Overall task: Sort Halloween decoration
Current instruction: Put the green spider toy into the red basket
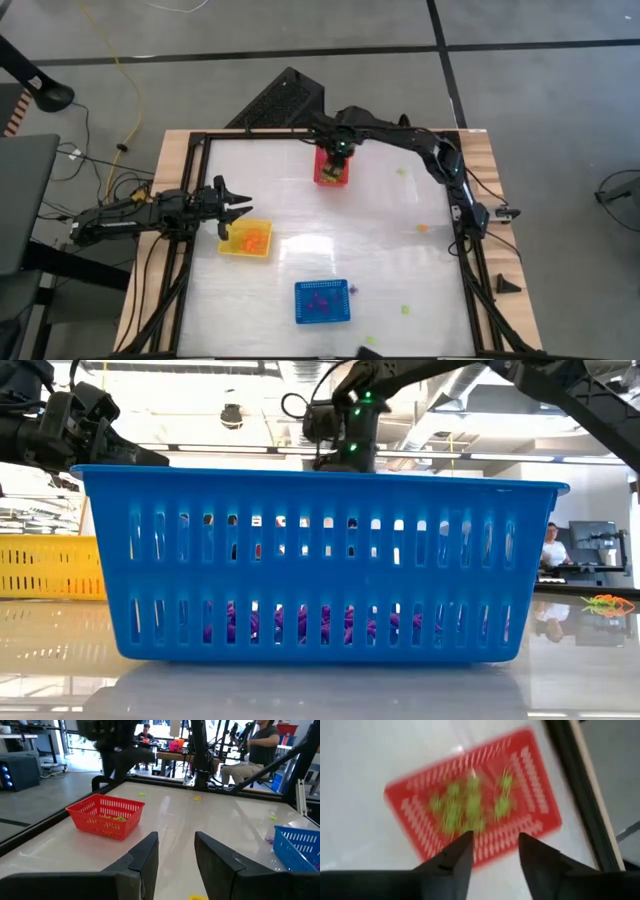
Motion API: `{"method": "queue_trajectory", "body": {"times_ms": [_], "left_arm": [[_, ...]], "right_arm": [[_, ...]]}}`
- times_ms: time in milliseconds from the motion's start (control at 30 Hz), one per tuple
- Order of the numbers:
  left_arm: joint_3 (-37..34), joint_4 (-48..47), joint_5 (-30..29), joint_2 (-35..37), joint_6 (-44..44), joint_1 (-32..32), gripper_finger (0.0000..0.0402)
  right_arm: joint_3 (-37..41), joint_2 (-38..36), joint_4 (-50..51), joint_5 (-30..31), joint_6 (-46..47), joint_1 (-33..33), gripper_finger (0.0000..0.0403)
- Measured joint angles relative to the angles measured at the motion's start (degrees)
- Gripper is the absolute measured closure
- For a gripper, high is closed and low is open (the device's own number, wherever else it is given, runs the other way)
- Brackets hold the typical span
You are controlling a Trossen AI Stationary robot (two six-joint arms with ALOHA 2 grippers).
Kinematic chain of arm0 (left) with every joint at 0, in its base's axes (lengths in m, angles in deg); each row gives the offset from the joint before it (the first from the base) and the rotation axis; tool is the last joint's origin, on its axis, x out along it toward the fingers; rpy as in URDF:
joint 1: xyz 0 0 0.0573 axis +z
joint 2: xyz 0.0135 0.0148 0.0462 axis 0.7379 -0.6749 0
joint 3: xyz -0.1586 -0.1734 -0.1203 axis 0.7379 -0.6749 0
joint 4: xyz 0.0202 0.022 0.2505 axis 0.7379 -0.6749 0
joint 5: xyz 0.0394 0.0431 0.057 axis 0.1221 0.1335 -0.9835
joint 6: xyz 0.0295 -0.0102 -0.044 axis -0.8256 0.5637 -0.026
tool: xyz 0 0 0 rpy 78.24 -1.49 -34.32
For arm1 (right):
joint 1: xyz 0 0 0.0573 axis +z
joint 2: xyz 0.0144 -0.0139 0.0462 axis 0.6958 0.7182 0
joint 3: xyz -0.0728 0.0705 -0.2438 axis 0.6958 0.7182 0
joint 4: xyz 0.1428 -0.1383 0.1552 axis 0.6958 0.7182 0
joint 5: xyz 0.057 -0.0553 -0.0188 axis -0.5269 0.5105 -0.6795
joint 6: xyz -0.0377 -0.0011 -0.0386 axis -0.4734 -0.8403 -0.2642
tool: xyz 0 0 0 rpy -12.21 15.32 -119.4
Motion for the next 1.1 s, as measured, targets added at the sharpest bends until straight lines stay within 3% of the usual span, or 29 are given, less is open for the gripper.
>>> {"method": "queue_trajectory", "body": {"times_ms": [167,233,333,433,600,733,900,1100], "left_arm": [[0.02,0.0,0.0,-0.01,0.0,0.0,0.0285],[0.01,0.0,0.0,0.0,0.0,-0.01,0.0285],[0.02,0.0,-0.02,0.01,-0.02,0.0,0.0285],[0.01,0.0,-0.02,0.0,-0.01,-0.01,0.0285],[0.02,0.0,-0.02,0.01,0.0,-0.02,0.0285],[0.02,0.0,0.0,0.0,-0.02,-0.02,0.0285],[0.0,0.0,-0.01,0.0,-0.01,-0.02,0.0285],[0.0,0.0,-0.02,0.01,0.0,0.0,0.0285]], "right_arm": [[-0.07,-3.06,18.0,-0.25,1.82,0.58,0.0174],[1.4,-5.61,18.57,-0.4,4.3,1.66,0.017],[11.18,-15.85,14.07,-4.38,5.36,4.96,0.0169],[25.73,-28.46,9.57,-2.28,10.35,9.06,0.0171],[52.88,-49.38,-8.56,3.24,28.3,18.26,0.0174],[70.55,-61.37,-20.43,6.92,44.33,26.8,0.0175],[84.48,-68.22,-23.52,18.98,66.04,35.53,0.0175],[91.93,-67.08,-23.53,26.48,86.6,44.14,0.0175]]}}
